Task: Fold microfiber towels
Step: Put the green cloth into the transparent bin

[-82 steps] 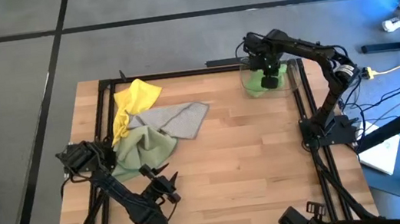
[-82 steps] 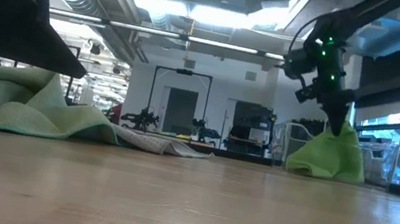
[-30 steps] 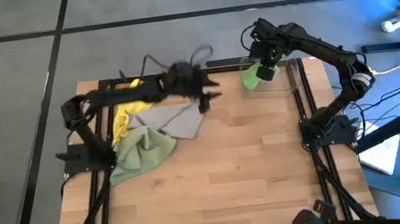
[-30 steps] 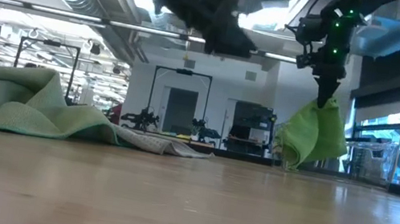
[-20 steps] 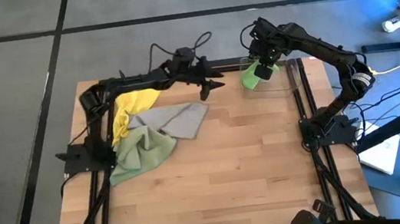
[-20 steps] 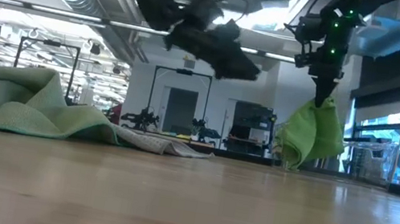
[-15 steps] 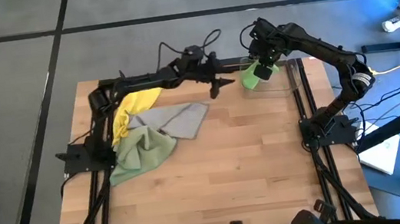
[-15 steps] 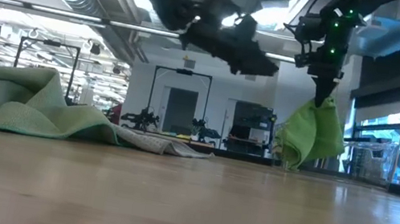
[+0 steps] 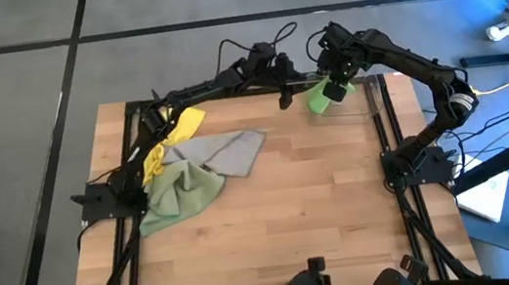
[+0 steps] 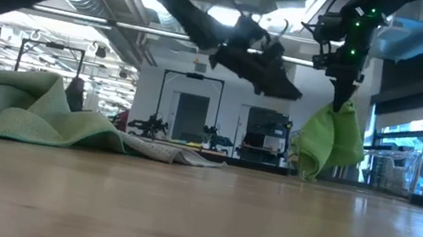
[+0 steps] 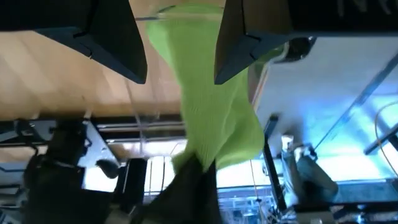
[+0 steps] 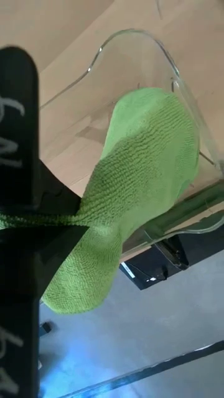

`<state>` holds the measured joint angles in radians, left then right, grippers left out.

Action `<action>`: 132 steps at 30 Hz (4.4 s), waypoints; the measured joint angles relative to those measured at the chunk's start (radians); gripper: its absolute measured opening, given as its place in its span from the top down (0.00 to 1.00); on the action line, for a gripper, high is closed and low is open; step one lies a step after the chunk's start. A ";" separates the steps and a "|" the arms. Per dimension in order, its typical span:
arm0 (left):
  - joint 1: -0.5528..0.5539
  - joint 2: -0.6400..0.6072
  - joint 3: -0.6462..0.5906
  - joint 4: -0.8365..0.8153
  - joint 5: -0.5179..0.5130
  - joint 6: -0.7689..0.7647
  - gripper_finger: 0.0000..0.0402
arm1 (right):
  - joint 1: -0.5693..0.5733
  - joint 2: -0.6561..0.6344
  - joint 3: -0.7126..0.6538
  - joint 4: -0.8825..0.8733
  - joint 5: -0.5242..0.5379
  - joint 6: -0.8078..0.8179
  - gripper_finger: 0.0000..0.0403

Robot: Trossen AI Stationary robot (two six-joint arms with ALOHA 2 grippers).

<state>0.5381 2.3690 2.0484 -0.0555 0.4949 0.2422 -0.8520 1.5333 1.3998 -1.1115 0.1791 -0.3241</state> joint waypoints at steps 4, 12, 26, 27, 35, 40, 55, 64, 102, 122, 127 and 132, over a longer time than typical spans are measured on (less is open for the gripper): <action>-0.014 0.068 0.069 -0.033 -0.002 0.013 0.55 | 0.000 -0.005 0.000 0.019 -0.023 -0.002 0.96; -0.031 0.089 0.133 -0.051 -0.002 0.029 0.55 | 0.000 -0.005 0.000 0.021 -0.024 0.001 0.96; -0.051 0.102 0.132 0.012 -0.153 0.086 0.55 | 0.000 -0.005 0.000 0.022 -0.026 -0.004 0.96; -0.055 0.110 0.132 0.034 -0.153 0.087 0.55 | 0.000 -0.005 0.000 0.022 -0.026 -0.005 0.96; -0.059 0.119 0.132 0.045 -0.120 0.056 0.55 | 0.000 -0.011 0.029 0.031 -0.029 -0.020 0.96; -0.062 0.119 0.132 0.047 -0.119 0.056 0.55 | 0.015 -0.012 0.074 0.030 -0.042 -0.019 0.96; -0.077 0.128 0.132 0.051 -0.172 0.000 0.55 | 0.055 -0.012 0.090 0.024 0.029 -0.017 0.96; -0.126 0.128 0.132 0.069 -0.389 -0.029 0.55 | 0.055 -0.012 0.091 0.024 0.063 -0.009 0.96; -0.199 0.128 0.132 0.113 -0.645 -0.206 0.55 | 0.084 -0.013 0.091 0.048 0.068 0.031 0.96; -0.212 0.121 0.147 -0.004 -0.627 0.090 0.99 | 0.083 -0.095 0.019 -0.063 0.140 0.059 0.96; -0.203 0.115 0.185 -0.046 -0.636 0.171 0.99 | 0.083 -0.097 -0.015 -0.081 0.135 0.062 0.96; -0.190 0.113 0.260 -0.163 -0.637 0.231 1.00 | 0.083 -0.097 -0.019 -0.132 0.135 0.082 0.96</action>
<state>0.3476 2.4825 2.3088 -0.2182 -0.1417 0.4730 -0.7689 1.4361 1.3804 -1.2431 0.3138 -0.2421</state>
